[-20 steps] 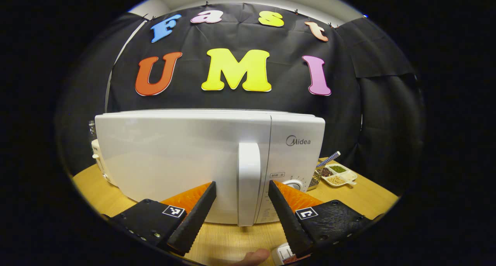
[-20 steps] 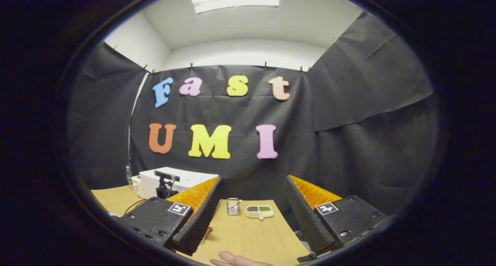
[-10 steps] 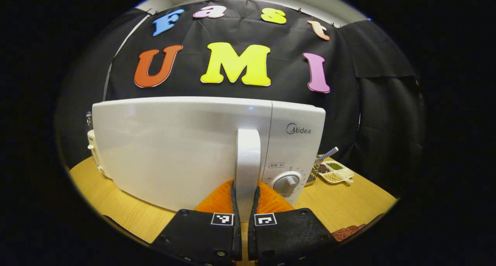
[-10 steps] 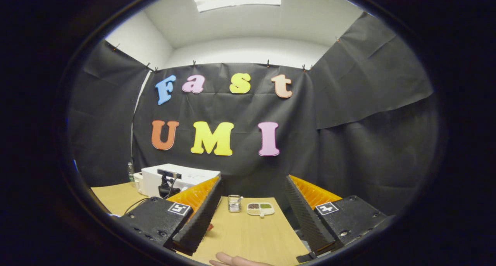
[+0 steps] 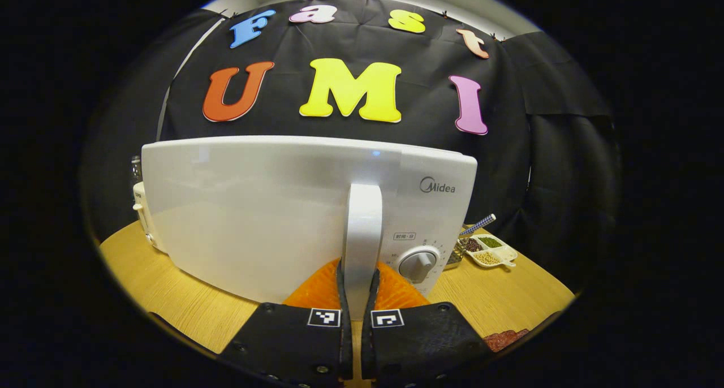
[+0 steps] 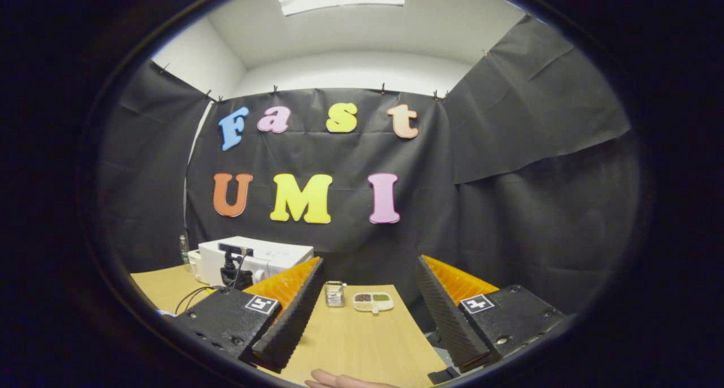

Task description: Open the microwave oven with the left hand, put the food in, and close the microwave oven.

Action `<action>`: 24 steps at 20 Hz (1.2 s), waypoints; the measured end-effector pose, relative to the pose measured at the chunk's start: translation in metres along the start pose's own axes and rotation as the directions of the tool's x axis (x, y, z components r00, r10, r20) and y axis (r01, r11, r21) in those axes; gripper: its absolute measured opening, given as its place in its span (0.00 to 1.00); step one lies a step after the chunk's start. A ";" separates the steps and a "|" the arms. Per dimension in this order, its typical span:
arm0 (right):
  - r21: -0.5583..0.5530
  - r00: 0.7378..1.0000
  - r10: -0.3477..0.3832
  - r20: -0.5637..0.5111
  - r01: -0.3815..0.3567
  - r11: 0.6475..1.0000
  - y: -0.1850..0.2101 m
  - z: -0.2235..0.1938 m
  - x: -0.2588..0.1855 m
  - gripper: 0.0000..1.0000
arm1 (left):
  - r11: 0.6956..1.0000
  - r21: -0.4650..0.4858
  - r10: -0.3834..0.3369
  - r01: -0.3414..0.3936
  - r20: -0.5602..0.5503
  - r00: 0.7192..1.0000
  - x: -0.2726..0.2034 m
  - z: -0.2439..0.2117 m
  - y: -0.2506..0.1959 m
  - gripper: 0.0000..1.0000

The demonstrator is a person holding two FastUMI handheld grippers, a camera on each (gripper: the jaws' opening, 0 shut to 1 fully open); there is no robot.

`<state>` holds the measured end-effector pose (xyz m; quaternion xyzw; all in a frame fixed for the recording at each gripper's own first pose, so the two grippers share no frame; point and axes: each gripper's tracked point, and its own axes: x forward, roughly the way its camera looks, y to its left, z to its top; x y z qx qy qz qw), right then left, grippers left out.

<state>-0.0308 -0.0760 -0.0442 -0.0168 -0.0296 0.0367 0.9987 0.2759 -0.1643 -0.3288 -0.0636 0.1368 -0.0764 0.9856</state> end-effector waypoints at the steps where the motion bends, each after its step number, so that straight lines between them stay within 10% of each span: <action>1: 0.001 1.000 -0.001 -0.004 0.001 1.000 -0.002 -0.002 -0.002 1.00 | 1.000 0.007 -0.021 0.021 -0.010 1.000 -0.011 -0.005 -0.001 0.05; 20: 0.015 0.985 0.131 -0.111 -0.130 0.991 0.079 -0.046 -0.024 1.00 | 0.989 0.083 -0.123 0.125 -0.021 0.992 -0.199 -0.032 0.103 0.10; 24: 0.026 0.972 0.179 -0.153 -0.177 0.984 0.106 -0.058 -0.028 0.94 | 0.996 0.069 -0.057 0.059 -0.030 0.998 -0.250 -0.041 0.160 0.54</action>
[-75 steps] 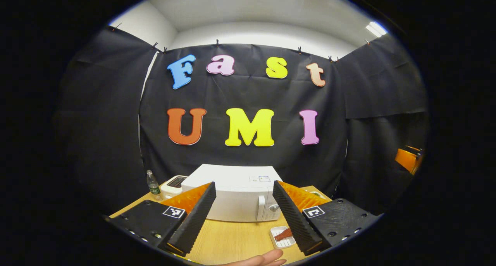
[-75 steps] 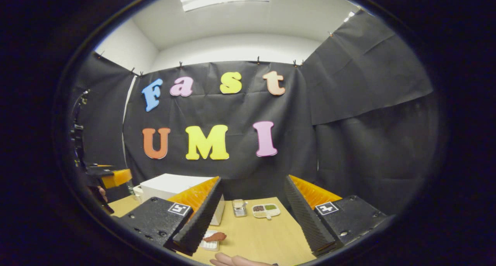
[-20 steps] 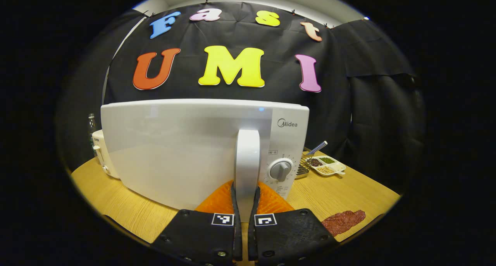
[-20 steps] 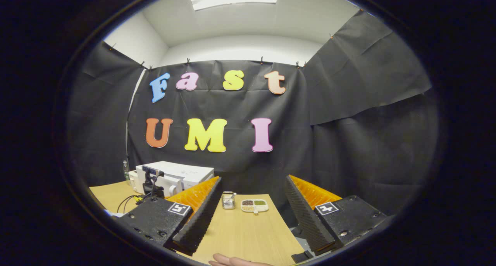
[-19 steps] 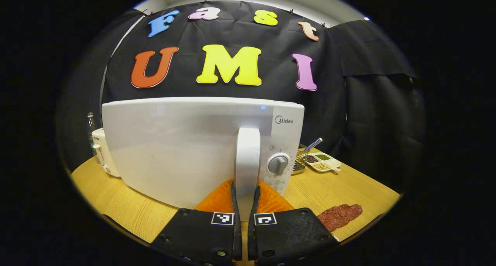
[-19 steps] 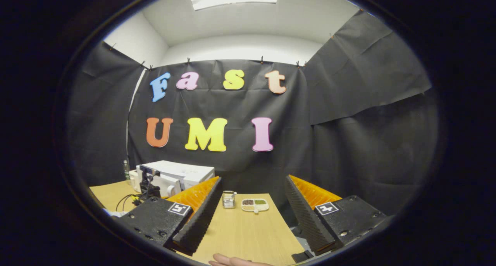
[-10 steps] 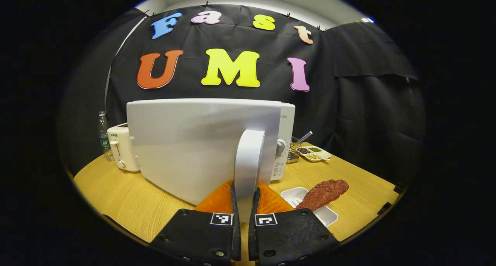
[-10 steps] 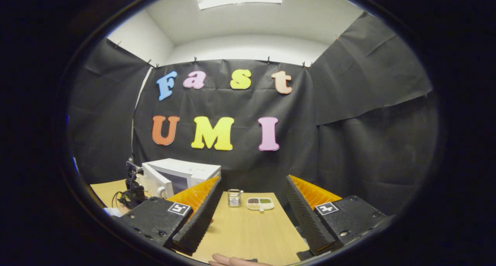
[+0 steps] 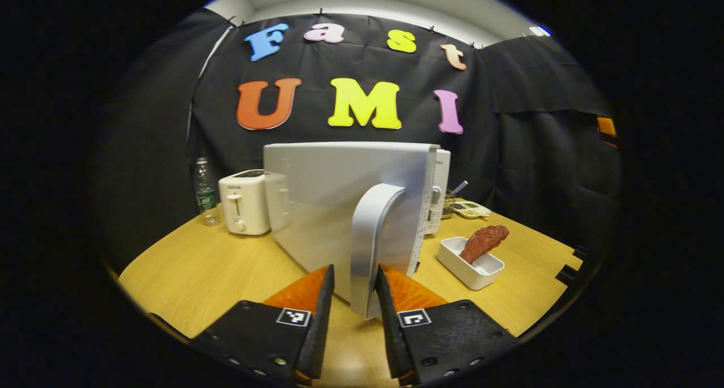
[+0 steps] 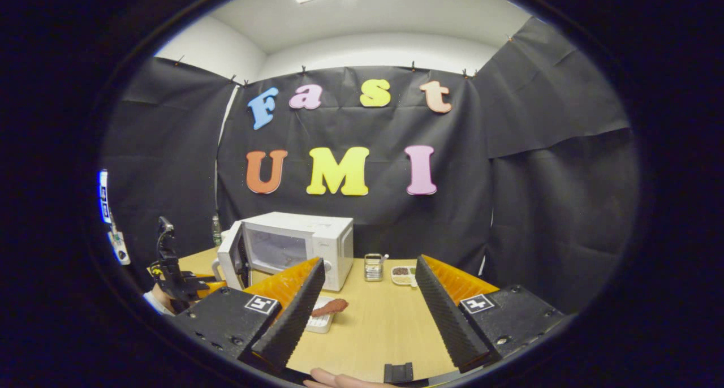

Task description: Open the microwave oven with the left hand, put the food in, and close the microwave oven.

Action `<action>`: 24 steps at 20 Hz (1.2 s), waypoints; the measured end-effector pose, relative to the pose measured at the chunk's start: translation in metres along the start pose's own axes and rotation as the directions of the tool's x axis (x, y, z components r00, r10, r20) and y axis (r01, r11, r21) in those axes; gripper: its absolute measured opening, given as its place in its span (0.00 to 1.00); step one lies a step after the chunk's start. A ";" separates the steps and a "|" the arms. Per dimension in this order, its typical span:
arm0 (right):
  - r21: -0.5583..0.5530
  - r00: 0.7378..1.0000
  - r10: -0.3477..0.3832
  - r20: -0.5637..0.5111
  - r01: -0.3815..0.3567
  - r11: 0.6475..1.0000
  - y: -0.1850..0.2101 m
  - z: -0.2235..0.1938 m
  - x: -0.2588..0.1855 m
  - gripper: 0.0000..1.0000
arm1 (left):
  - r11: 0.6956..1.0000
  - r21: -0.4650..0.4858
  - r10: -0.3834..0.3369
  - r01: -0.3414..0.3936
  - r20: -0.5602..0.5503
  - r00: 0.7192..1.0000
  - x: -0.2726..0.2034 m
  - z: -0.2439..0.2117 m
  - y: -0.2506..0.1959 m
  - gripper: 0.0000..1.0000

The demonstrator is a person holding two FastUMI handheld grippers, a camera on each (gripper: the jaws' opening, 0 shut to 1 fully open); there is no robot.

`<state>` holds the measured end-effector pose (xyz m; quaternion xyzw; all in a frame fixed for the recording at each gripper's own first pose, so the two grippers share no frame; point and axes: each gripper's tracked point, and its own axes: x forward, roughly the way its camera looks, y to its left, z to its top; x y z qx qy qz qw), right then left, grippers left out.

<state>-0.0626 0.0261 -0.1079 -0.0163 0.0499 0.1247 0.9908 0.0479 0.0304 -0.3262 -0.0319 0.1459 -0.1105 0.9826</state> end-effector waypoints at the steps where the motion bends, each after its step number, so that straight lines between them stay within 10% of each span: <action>1: 0.000 1.000 0.016 -0.002 -0.016 1.000 0.008 0.000 0.001 1.00 | 0.999 0.009 0.035 -0.035 0.004 0.999 -0.018 -0.001 0.018 0.74; 3: -0.013 1.000 0.019 -0.008 -0.019 1.000 0.013 -0.003 0.005 1.00 | 0.995 0.029 0.091 -0.092 0.029 0.995 -0.040 0.002 0.042 0.96; 16: -0.060 0.997 0.023 -0.077 -0.027 0.998 0.026 -0.023 0.038 1.00 | 0.962 -0.058 0.269 -0.265 0.079 0.960 -0.137 0.034 0.075 0.94; 24: -0.009 0.960 0.088 -0.265 -0.093 0.996 0.018 -0.070 0.116 1.00 | 0.971 -0.078 0.237 -0.226 0.170 0.957 -0.138 0.120 0.036 0.94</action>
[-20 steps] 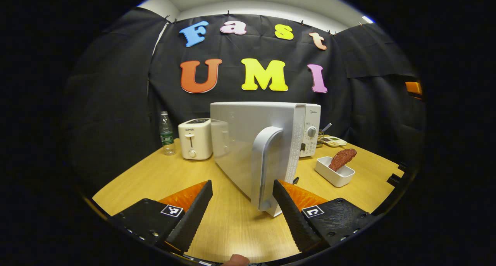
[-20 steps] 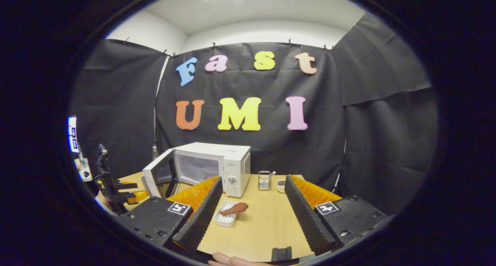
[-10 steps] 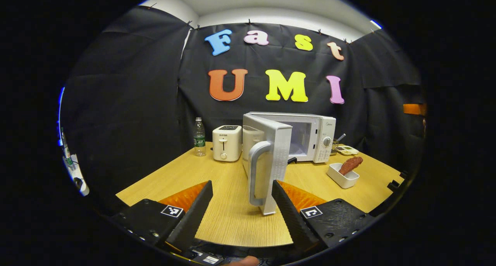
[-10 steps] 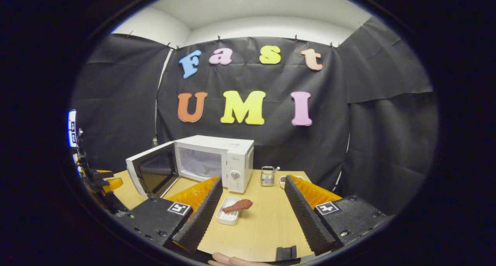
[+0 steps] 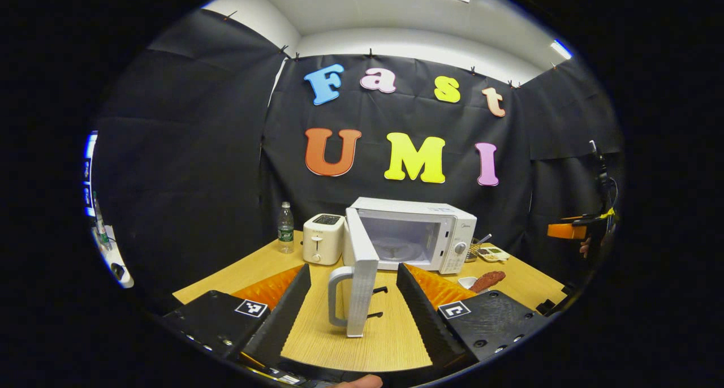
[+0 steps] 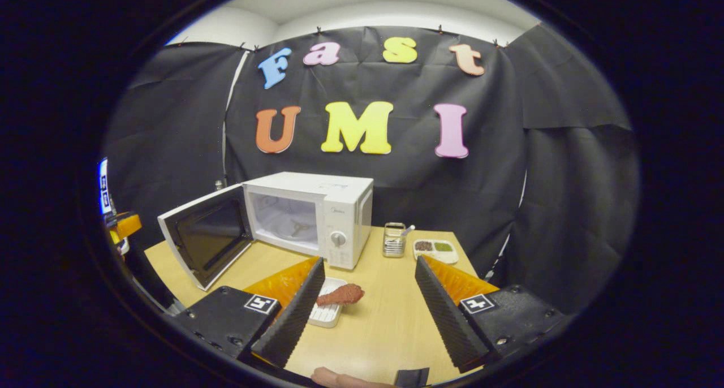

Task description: Open the microwave oven with the left hand, put the food in, and close the microwave oven.

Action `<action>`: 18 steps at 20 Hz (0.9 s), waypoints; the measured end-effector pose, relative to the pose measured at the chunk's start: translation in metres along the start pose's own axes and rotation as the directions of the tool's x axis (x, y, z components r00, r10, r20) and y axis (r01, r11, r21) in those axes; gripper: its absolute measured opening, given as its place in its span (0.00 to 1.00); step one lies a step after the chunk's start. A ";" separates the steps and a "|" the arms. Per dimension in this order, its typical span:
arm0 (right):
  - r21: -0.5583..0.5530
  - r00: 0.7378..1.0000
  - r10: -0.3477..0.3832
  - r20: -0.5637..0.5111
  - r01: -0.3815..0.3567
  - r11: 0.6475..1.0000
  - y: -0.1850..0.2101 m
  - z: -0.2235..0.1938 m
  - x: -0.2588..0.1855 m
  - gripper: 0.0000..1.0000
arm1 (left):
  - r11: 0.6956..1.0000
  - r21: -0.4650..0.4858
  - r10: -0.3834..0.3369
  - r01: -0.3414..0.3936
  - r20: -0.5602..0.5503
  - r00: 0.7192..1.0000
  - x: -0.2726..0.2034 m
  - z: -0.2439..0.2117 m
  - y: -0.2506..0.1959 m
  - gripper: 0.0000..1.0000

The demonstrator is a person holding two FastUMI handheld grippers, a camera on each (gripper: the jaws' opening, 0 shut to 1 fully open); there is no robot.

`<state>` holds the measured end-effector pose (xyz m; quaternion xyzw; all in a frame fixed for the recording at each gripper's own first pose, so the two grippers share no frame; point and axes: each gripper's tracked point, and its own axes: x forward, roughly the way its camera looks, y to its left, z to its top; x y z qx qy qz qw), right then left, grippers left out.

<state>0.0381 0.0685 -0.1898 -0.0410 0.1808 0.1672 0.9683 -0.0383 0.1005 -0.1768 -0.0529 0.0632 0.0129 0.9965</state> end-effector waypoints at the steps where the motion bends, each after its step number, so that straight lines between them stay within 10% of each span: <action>1: 0.012 0.999 0.028 -0.043 -0.027 1.000 0.000 -0.008 0.012 0.94 | 1.000 0.012 -0.001 0.001 -0.005 1.000 0.005 0.005 -0.007 0.93; 8: 0.176 0.946 0.142 -0.291 -0.093 0.980 -0.024 -0.053 0.087 1.00 | 0.996 0.066 -0.056 0.054 0.029 0.998 0.047 0.050 -0.064 0.93; 11: 0.272 0.909 0.221 -0.353 -0.126 0.954 -0.025 -0.068 0.109 0.82 | 0.997 0.022 -0.077 0.077 0.035 0.996 0.069 0.063 -0.084 0.94; 15: 0.422 0.820 0.394 -0.416 -0.210 0.882 -0.009 -0.089 0.126 0.84 | 0.998 0.000 -0.064 0.064 0.046 0.997 0.094 0.072 -0.093 0.94; 18: 0.501 0.747 0.488 -0.451 -0.241 0.831 0.006 -0.107 0.137 0.66 | 0.999 0.012 -0.048 0.048 0.033 0.998 0.106 0.064 -0.096 0.94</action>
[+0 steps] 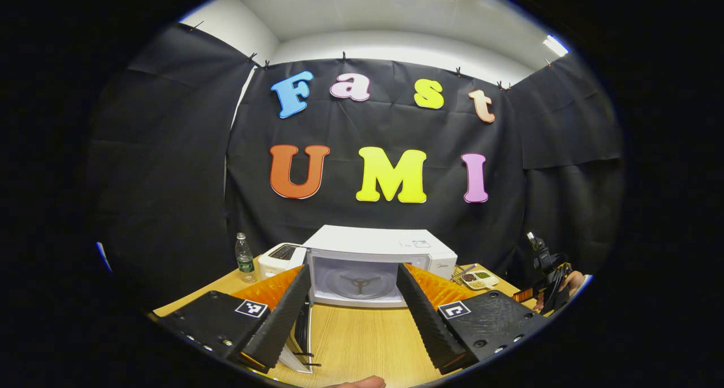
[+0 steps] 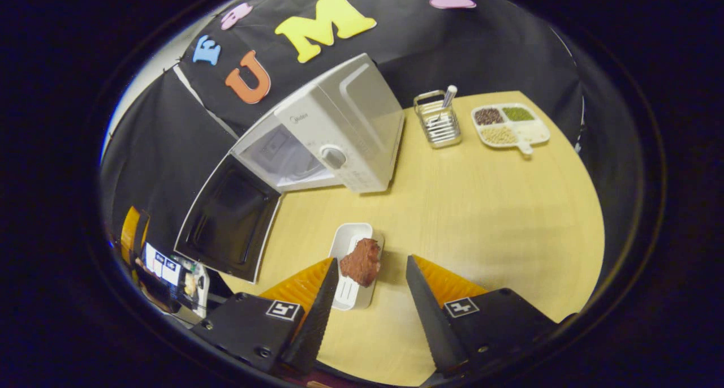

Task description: Open the microwave oven with the left hand, put the food in, and close the microwave oven.

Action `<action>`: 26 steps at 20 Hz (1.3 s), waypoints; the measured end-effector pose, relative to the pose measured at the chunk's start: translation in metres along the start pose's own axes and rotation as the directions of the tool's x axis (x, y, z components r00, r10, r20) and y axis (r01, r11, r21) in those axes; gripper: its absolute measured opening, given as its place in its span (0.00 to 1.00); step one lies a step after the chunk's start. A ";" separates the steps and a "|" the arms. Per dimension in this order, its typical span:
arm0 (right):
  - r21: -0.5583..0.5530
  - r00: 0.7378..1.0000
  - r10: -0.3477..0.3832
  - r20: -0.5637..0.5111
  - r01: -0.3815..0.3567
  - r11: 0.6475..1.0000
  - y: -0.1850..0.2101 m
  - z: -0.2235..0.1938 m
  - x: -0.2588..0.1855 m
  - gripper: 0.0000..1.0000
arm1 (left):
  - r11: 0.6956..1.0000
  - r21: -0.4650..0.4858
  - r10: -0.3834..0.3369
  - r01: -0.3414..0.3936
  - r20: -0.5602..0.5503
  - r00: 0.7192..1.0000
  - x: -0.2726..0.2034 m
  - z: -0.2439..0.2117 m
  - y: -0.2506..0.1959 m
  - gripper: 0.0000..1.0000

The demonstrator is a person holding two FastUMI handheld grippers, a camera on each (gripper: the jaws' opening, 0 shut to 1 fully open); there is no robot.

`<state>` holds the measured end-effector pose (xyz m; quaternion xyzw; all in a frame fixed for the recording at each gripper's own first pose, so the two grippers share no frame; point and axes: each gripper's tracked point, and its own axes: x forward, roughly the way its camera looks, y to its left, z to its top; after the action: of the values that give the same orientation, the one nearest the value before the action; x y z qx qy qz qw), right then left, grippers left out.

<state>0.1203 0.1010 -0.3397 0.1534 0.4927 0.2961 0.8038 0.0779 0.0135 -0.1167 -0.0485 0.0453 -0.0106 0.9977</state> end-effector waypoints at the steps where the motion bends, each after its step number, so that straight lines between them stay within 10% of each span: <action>1: 0.018 1.000 0.024 -0.020 -0.024 1.000 0.000 -0.002 0.007 0.76 | 1.000 0.003 0.005 -0.004 -0.008 1.000 0.002 -0.003 -0.001 0.94; 7: 0.096 0.990 0.111 -0.083 -0.103 0.990 0.007 -0.011 0.027 0.13 | 0.997 -0.062 0.052 -0.053 -0.012 0.999 0.006 -0.015 0.010 0.94; 15: -0.326 0.988 -0.095 0.123 0.130 0.936 0.047 -0.013 -0.020 0.11 | 0.999 -0.007 0.045 -0.045 -0.013 0.999 -0.003 -0.023 0.012 0.94; 26: -0.541 0.871 -0.109 0.479 0.391 0.745 0.149 -0.011 -0.001 0.11 | 1.000 0.000 -0.005 0.005 -0.002 1.000 -0.027 -0.024 0.018 0.94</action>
<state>0.0623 0.2162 -0.2636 -0.1302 0.1999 0.2885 0.9273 0.0495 0.0300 -0.1403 -0.0485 0.0463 -0.0129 0.9977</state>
